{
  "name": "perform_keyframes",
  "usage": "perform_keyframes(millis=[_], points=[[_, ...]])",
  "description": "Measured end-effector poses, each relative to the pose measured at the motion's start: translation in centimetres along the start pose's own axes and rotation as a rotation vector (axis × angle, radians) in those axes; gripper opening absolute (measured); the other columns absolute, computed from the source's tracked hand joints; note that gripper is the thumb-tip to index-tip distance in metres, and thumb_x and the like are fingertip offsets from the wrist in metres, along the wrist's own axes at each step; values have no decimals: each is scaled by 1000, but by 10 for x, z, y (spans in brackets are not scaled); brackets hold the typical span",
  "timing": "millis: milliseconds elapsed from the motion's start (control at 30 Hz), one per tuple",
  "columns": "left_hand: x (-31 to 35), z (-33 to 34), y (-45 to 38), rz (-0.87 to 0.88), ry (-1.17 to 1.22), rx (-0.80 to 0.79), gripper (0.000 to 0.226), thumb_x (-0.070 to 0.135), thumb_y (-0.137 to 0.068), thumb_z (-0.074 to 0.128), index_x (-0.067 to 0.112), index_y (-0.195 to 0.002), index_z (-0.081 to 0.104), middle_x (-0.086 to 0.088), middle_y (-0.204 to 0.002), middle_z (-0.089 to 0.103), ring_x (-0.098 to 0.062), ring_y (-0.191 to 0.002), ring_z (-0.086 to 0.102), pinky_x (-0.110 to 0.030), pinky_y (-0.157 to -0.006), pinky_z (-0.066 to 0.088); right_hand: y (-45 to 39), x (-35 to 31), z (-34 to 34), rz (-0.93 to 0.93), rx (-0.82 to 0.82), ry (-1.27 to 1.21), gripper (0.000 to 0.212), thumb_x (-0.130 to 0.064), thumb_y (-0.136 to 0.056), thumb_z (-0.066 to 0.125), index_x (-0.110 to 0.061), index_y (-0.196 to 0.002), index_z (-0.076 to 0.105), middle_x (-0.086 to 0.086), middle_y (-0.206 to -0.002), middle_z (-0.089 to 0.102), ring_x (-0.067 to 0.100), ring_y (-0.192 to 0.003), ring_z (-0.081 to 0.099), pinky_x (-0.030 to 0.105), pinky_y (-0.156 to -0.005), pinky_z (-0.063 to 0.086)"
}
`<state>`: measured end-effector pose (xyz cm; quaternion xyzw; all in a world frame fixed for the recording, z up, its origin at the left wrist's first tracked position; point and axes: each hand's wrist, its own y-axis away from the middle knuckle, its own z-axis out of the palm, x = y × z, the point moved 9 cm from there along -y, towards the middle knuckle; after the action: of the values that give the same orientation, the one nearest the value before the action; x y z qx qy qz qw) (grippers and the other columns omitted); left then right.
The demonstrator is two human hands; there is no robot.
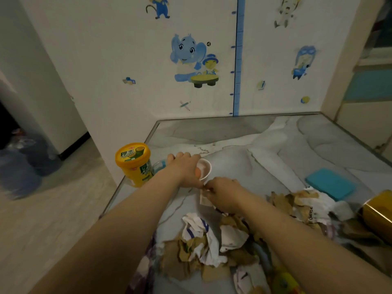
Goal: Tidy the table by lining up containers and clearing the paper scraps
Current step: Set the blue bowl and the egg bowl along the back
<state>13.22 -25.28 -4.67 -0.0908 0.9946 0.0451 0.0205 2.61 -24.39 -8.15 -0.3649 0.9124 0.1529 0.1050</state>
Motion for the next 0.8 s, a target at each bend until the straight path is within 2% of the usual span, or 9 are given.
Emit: perform_keyframes(millis=[200,367,500,633,800], points=[[0,4,-3,-10,-29,-54,89,62,-72,67,25,-144,28,-8,-139,41,-32,-129,34,-50,-108,21,16,6,-4,9,-69,-214,32,-27,-98,43,-31,-124,62,1,-123,61,20,-102,58,35,-91,49],[2,14,-4,-39,-60,-102,90,65,-71,66,22,-142,30,-9,-140,40,-34,-130,34,-52,-108,18,23,10,-6,-8,-83,-243,29,-24,-98,46,-32,-120,64,-2,-123,62,18,-103,59,35,-92,49],[7,18,-2,-53,-73,-109,90,62,-72,66,22,-142,29,-10,-140,39,-34,-130,33,-53,-110,18,31,16,-19,1,-37,-296,38,-13,-92,55,-25,-127,58,-1,-119,59,15,-93,57,25,-77,50],[8,20,3,-89,-33,-143,93,57,-74,67,20,-147,22,-12,-145,33,-35,-134,28,-54,-112,15,38,28,-35,31,66,-314,40,-9,-97,38,-25,-128,59,-2,-133,58,17,-117,55,27,-96,43],[17,14,14,-137,3,-163,107,61,-74,66,17,-152,8,-14,-153,19,-36,-141,17,-55,-114,10,49,18,-43,4,52,-263,38,-12,-100,37,-23,-131,56,0,-135,57,19,-119,54,31,-101,42]])
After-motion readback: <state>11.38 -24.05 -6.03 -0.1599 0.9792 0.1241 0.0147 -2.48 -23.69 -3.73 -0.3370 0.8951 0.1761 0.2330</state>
